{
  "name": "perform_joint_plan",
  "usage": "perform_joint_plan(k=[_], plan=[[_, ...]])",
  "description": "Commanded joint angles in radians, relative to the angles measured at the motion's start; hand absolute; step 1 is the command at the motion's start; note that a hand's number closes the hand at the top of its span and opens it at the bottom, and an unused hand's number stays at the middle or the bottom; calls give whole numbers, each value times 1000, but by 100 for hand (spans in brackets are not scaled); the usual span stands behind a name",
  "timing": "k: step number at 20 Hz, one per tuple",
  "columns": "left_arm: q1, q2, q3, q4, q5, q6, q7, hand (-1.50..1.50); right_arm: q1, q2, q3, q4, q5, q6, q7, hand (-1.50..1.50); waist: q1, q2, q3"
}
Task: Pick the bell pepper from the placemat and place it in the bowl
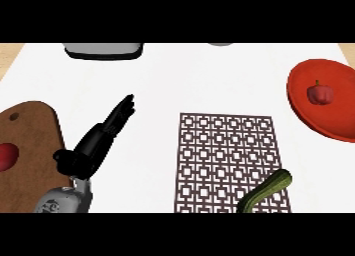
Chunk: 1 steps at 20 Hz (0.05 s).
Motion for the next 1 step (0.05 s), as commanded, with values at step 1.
perform_joint_plan(k=[1], plan=[[1,-10,-5,-10,3,3,9,0,42,-80,-21,24,-21,107,-8,-150,3,-1,1]])
